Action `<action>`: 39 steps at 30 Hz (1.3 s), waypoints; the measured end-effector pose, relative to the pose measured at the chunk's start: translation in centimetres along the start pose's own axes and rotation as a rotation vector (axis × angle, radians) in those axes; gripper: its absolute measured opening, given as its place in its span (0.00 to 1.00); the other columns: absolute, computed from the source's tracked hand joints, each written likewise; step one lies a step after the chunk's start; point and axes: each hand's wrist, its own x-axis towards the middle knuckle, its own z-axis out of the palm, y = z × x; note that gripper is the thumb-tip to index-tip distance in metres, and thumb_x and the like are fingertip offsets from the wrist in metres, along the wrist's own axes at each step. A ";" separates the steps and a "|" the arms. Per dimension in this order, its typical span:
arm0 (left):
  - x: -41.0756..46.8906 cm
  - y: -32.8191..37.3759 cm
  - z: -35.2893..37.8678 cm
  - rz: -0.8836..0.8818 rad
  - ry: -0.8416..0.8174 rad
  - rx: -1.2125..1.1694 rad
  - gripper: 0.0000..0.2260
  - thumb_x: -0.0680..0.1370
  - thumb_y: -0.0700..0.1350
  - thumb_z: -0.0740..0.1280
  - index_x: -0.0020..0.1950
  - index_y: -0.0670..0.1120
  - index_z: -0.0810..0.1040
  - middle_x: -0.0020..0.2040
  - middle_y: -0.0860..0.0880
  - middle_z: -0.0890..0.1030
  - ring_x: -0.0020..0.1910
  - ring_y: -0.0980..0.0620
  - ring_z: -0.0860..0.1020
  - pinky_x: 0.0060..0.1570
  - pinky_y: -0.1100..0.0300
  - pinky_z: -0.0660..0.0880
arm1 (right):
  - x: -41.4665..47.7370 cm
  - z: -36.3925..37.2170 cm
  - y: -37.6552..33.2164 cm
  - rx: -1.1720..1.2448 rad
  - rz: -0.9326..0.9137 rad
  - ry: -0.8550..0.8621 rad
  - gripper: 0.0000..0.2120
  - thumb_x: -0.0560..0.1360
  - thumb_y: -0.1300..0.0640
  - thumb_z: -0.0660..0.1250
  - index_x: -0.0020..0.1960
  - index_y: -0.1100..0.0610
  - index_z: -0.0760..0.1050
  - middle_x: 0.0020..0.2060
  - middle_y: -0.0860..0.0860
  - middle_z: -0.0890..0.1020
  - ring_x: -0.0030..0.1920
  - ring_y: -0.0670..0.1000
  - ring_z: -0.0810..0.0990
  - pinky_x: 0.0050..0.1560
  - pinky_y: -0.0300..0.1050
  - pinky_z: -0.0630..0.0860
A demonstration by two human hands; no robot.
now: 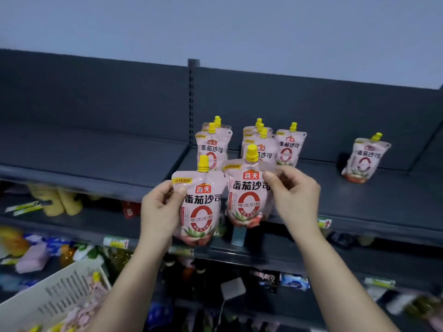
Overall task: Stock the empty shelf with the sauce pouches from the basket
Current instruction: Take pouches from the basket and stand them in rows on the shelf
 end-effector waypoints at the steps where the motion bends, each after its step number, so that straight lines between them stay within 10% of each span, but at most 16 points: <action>1: 0.0 0.0 1.5 -0.007 -0.009 -0.011 0.07 0.78 0.39 0.66 0.43 0.35 0.77 0.32 0.49 0.78 0.30 0.56 0.74 0.27 0.63 0.70 | 0.8 -1.1 0.6 -0.002 0.003 0.010 0.05 0.72 0.54 0.72 0.39 0.55 0.81 0.32 0.48 0.81 0.34 0.48 0.77 0.39 0.51 0.77; 5: 0.0 0.0 7.7 -0.041 -0.046 -0.053 0.07 0.79 0.38 0.63 0.44 0.44 0.80 0.31 0.52 0.81 0.26 0.59 0.77 0.22 0.67 0.72 | 3.7 -5.1 3.0 -0.012 0.009 0.027 0.05 0.72 0.54 0.71 0.41 0.55 0.81 0.33 0.49 0.83 0.37 0.53 0.80 0.40 0.54 0.78; 12: 0.9 -1.3 16.3 -0.076 -0.052 -0.083 0.06 0.78 0.37 0.65 0.43 0.37 0.78 0.41 0.42 0.80 0.42 0.46 0.77 0.47 0.44 0.75 | 9.0 -10.3 7.9 -0.054 0.041 0.026 0.09 0.72 0.54 0.70 0.34 0.49 0.77 0.29 0.45 0.79 0.34 0.49 0.77 0.39 0.52 0.77; 22: 4.1 -3.9 23.5 -0.085 -0.095 -0.086 0.07 0.78 0.35 0.63 0.41 0.36 0.75 0.39 0.41 0.77 0.40 0.48 0.75 0.41 0.53 0.73 | 16.8 -10.3 14.6 -0.156 0.078 0.010 0.11 0.72 0.54 0.71 0.34 0.57 0.76 0.29 0.51 0.79 0.34 0.56 0.77 0.38 0.55 0.77; 28: 6.1 -5.6 27.0 -0.119 -0.157 -0.054 0.11 0.79 0.37 0.63 0.37 0.44 0.76 0.29 0.52 0.79 0.27 0.56 0.77 0.22 0.66 0.71 | 20.1 -7.8 18.3 -0.096 0.161 -0.093 0.06 0.71 0.55 0.72 0.37 0.54 0.78 0.31 0.52 0.82 0.34 0.55 0.78 0.39 0.59 0.79; 39: 8.5 -6.4 29.5 -0.047 -0.271 0.010 0.15 0.76 0.33 0.66 0.51 0.54 0.77 0.46 0.54 0.82 0.47 0.58 0.80 0.43 0.67 0.76 | 22.6 -6.3 22.0 -0.039 0.274 -0.266 0.09 0.72 0.57 0.71 0.36 0.61 0.77 0.28 0.60 0.76 0.30 0.51 0.71 0.38 0.59 0.77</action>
